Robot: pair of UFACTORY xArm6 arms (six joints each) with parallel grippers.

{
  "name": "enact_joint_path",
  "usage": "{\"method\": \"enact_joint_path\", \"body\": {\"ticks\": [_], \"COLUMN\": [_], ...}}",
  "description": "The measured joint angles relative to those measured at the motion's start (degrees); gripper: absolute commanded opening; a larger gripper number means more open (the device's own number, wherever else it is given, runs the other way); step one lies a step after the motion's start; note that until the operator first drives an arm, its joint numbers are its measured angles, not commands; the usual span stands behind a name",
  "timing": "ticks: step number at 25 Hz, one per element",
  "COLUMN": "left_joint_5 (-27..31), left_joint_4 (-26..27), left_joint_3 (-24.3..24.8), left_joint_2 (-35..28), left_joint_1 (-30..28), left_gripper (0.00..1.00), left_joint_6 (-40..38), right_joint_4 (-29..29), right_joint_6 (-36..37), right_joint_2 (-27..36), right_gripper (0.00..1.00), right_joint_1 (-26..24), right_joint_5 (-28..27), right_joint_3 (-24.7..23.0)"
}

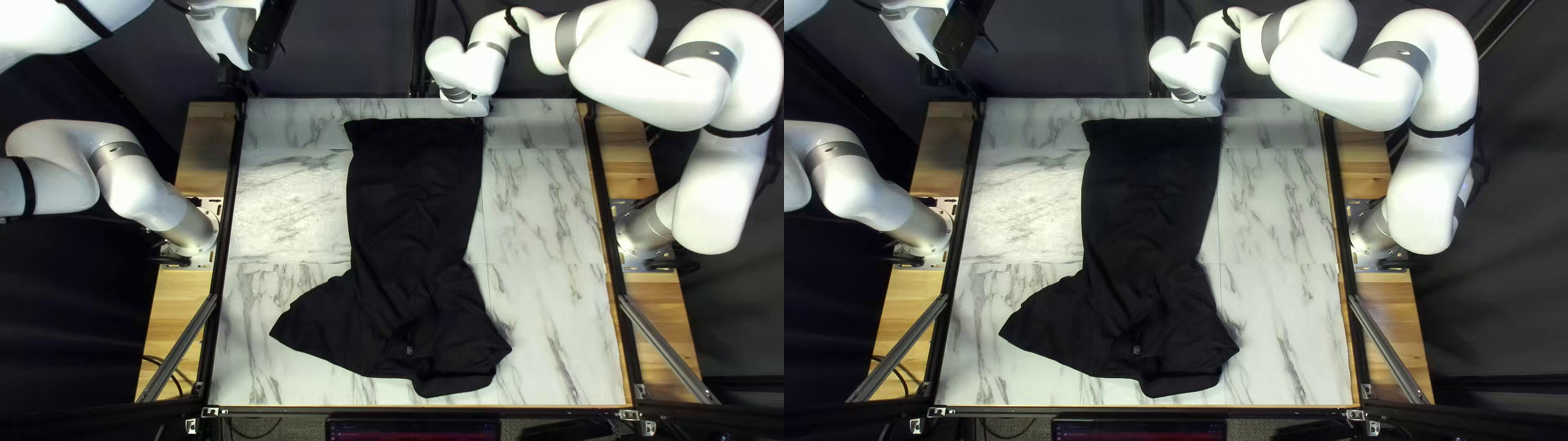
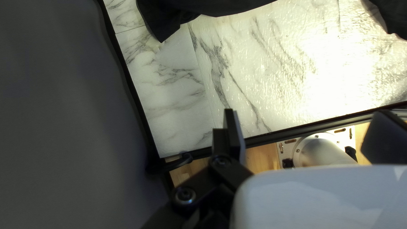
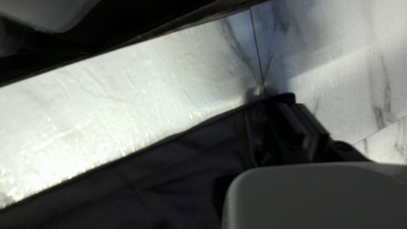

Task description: Fold t-shirt

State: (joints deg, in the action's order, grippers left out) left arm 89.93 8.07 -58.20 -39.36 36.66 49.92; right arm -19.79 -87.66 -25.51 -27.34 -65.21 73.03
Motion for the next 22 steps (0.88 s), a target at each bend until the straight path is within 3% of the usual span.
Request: {"method": "enact_joint_path", "body": {"ticks": [3,4,5,13,22], "left_joint_5": [0.0,0.0,0.0,0.0,0.0], "left_joint_4": [0.0,0.0,0.0,0.0,0.0], "left_joint_3": [0.0,0.0,0.0,0.0,0.0], "left_joint_2": [0.0,0.0,0.0,0.0,0.0], "left_joint_1": [0.0,0.0,0.0,0.0,0.0], "left_gripper": [1.0,1.0,1.0,1.0,1.0], "left_joint_6": [0.0,0.0,0.0,0.0,0.0], "right_joint_4": [-0.32,-0.41,-0.53,-1.76,-7.12], "right_joint_6": [-1.08,-1.27,-1.48,-2.16,-4.81], "right_joint_2": [1.13,1.25,1.28,-0.02,3.68], "right_gripper": [0.0,0.13,0.98,1.0,1.0], "right_joint_1": [0.8,0.91,1.0,0.12,1.19], "right_joint_5": [-0.27,-0.23,-0.04,3.45,12.74], "right_joint_3": [-0.59,-0.68,-0.76,-1.25,-8.8]}}
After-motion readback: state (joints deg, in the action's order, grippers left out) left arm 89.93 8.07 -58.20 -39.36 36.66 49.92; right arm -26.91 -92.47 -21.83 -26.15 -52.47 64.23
